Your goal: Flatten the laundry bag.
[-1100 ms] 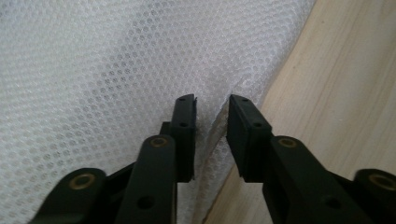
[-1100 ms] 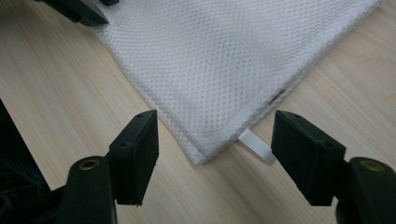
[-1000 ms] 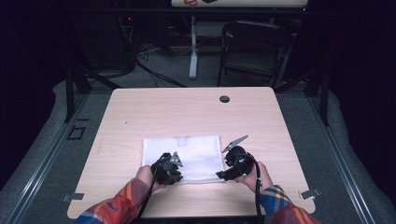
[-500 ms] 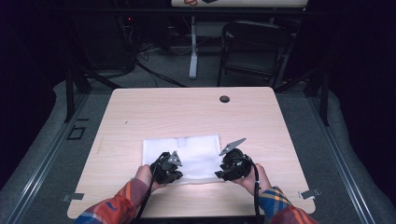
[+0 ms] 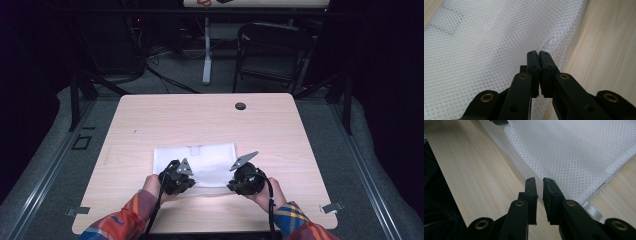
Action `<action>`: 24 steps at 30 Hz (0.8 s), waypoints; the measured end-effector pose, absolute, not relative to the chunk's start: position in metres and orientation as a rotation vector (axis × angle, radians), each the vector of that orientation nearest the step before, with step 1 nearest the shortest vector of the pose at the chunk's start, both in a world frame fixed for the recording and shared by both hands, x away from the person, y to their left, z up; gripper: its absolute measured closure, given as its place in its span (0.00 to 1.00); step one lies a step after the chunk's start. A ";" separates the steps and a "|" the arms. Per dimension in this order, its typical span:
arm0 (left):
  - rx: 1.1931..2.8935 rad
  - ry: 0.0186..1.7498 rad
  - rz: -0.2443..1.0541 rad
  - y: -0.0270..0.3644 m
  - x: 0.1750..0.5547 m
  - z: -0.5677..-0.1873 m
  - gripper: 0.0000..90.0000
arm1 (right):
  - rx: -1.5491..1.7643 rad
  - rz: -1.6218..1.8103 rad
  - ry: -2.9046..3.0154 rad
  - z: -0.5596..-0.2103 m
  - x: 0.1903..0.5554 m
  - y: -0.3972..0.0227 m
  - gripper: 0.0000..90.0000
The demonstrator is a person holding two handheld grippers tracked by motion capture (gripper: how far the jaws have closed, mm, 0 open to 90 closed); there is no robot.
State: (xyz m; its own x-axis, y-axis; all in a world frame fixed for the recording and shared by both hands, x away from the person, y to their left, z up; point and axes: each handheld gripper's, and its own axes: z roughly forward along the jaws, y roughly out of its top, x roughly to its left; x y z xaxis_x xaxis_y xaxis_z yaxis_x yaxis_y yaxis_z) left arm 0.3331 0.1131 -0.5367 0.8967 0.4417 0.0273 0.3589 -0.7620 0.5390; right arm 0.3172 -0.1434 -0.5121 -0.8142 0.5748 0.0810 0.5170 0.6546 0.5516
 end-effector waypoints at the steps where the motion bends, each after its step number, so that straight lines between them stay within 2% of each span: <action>1: 2.517 0.575 0.212 0.113 0.333 -0.536 0.97 | 0.906 0.877 2.766 -0.512 0.317 -0.143 0.93; 11: 2.487 0.574 0.257 0.115 0.333 -0.530 0.97 | 0.832 0.867 2.769 -0.514 0.312 -0.132 0.98; 24: 2.450 0.581 0.298 0.118 0.334 -0.522 0.98 | 0.788 0.868 2.772 -0.518 0.308 -0.121 1.00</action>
